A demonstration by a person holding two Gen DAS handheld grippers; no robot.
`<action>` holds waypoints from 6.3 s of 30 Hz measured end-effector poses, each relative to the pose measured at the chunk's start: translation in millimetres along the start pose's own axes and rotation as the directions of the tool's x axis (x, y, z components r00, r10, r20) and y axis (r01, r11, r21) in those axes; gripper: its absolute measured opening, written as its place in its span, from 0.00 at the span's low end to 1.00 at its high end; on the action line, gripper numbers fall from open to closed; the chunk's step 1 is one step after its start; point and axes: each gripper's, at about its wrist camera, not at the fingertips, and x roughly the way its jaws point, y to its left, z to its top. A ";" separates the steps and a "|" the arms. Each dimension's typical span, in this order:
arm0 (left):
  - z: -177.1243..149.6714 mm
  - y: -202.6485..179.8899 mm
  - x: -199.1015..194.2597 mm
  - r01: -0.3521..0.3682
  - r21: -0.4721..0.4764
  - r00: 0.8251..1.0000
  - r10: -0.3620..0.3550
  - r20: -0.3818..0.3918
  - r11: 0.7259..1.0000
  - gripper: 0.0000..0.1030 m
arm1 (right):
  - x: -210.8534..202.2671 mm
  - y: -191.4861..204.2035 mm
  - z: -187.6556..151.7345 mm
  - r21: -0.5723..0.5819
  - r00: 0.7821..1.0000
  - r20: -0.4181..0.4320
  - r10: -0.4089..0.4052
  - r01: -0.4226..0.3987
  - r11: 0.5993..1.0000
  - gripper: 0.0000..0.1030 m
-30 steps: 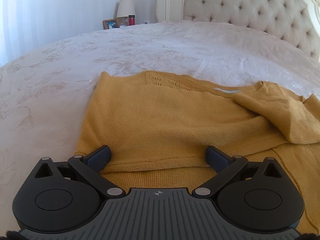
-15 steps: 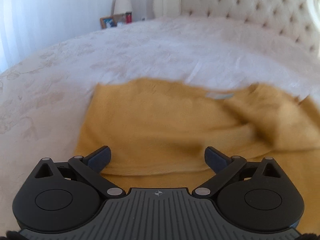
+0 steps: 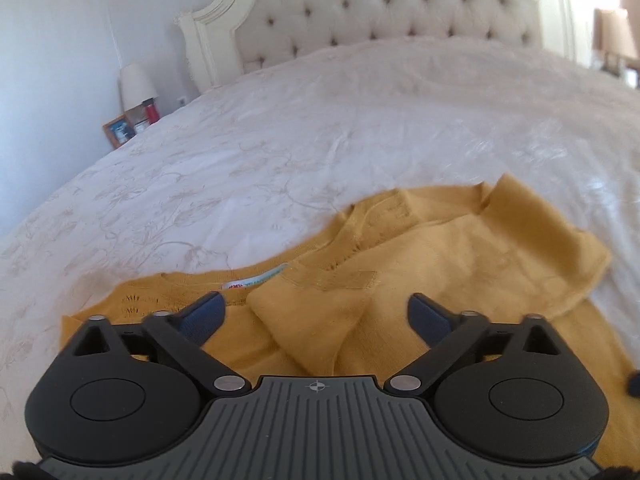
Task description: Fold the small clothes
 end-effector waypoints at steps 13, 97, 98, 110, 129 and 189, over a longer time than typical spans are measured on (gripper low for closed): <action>29.6 51.3 -9.9 0.092 -0.330 0.994 -0.105 -0.022 0.939 0.14 | -1.3 2.8 1.6 -0.008 1.000 0.001 0.013 -0.013 1.000 0.81; -71.0 181.8 -6.1 -0.029 -0.329 0.981 -0.037 -0.191 0.944 0.44 | 6.0 15.9 -7.0 -0.080 0.995 -0.063 0.077 -0.082 0.993 0.83; -73.1 181.3 -9.7 -0.028 -0.332 0.982 -0.036 -0.185 0.943 0.49 | 7.3 16.1 -7.7 -0.085 0.995 -0.064 0.074 -0.079 0.993 0.83; -125.0 156.9 -79.7 0.074 -0.297 0.980 -0.125 -0.158 0.952 0.73 | -3.4 11.0 -2.7 -0.034 0.993 -0.087 0.084 -0.087 0.996 0.85; -158.4 125.6 -100.4 0.044 -0.218 0.998 -0.054 -0.040 0.975 0.86 | 95.0 -11.6 107.1 0.138 0.990 0.081 0.118 -0.128 0.982 0.84; -183.2 133.0 -148.3 0.086 -0.292 0.980 -0.134 -0.146 0.952 0.87 | -38.9 -17.6 -27.3 0.029 0.982 -0.112 -0.150 0.154 0.988 0.73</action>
